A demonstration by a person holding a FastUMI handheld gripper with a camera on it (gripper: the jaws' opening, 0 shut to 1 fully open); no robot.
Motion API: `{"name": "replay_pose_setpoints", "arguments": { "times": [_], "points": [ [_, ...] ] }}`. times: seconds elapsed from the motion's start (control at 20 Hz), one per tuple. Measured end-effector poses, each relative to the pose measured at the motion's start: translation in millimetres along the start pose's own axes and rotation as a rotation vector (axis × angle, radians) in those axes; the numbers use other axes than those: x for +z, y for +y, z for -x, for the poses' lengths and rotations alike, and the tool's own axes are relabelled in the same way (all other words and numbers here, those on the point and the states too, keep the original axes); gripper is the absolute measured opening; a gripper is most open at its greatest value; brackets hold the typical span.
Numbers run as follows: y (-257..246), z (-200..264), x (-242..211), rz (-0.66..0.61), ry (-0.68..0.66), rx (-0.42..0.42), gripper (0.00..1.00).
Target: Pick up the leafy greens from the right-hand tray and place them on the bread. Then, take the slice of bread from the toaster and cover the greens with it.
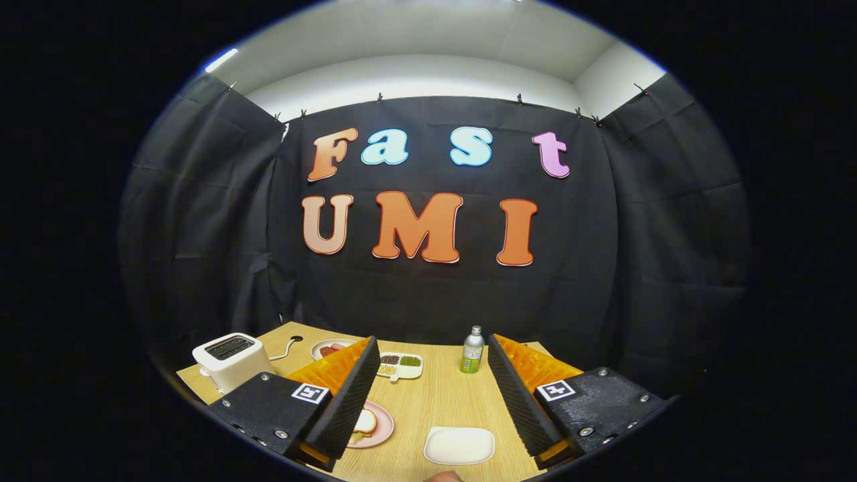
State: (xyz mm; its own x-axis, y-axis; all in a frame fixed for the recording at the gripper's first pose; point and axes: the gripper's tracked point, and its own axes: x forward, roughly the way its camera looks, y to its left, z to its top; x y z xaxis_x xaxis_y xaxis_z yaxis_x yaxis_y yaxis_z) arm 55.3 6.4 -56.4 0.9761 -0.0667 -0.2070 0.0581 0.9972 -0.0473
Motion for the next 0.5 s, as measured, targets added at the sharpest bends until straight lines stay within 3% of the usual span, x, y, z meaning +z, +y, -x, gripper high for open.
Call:
{"name": "replay_pose_setpoints", "arguments": {
  "times": [0.5],
  "points": [
    [30,-14,-7,0.012,0.026,0.06,0.97]
  ]
}}
